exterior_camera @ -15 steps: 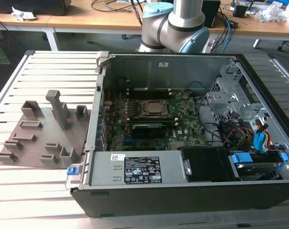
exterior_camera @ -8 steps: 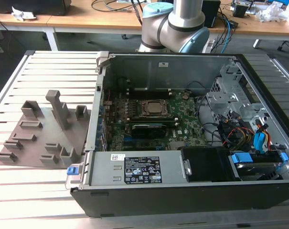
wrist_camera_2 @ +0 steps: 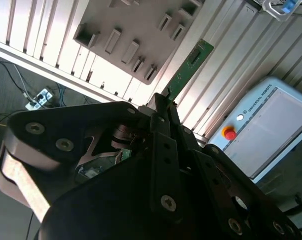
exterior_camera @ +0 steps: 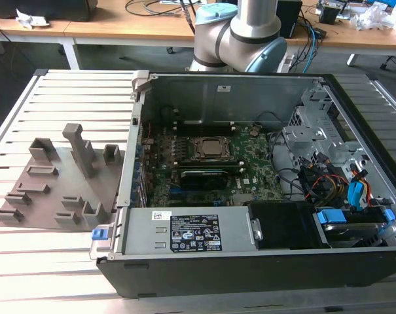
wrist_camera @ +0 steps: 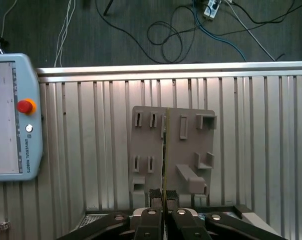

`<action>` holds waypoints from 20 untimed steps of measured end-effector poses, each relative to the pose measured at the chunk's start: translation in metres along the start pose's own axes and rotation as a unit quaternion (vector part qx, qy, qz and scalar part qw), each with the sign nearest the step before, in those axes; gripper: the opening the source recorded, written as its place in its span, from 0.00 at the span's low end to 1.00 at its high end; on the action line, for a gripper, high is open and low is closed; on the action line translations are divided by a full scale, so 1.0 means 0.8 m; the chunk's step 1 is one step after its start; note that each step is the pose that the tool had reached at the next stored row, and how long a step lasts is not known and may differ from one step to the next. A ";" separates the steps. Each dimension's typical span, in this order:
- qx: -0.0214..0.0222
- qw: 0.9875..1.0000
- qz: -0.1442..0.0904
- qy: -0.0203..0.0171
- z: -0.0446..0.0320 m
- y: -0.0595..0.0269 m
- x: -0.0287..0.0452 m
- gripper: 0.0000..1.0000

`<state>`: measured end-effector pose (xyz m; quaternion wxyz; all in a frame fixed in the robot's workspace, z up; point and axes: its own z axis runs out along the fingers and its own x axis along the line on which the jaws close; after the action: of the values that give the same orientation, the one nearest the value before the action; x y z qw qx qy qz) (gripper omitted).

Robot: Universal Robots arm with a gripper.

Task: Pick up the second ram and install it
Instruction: 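Pick up the second ram and move it above second insertion slot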

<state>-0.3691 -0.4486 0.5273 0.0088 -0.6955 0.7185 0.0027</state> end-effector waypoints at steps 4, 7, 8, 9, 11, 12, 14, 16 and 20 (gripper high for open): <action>0.000 1.000 0.000 0.000 -0.0067 0.000 -0.0001 0.14; 0.000 1.000 0.000 0.000 -0.0066 0.000 -0.0002 0.14; 0.000 1.000 0.000 0.000 -0.0064 -0.001 -0.0002 0.14; 0.000 1.000 0.000 0.000 -0.0057 -0.004 -0.0002 0.14; -0.002 1.000 0.000 0.000 0.0009 -0.016 -0.0005 0.14; -0.003 1.000 0.000 0.000 0.0083 -0.025 -0.0007 0.14; -0.004 1.000 0.000 0.000 0.0168 -0.038 -0.0010 0.14; -0.005 1.000 0.000 0.000 0.0275 -0.068 -0.0018 0.14; -0.007 1.000 0.000 0.000 0.0400 -0.098 -0.0026 0.14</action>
<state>-0.2903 -0.4485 0.4960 0.0037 -0.6954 0.7185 0.0075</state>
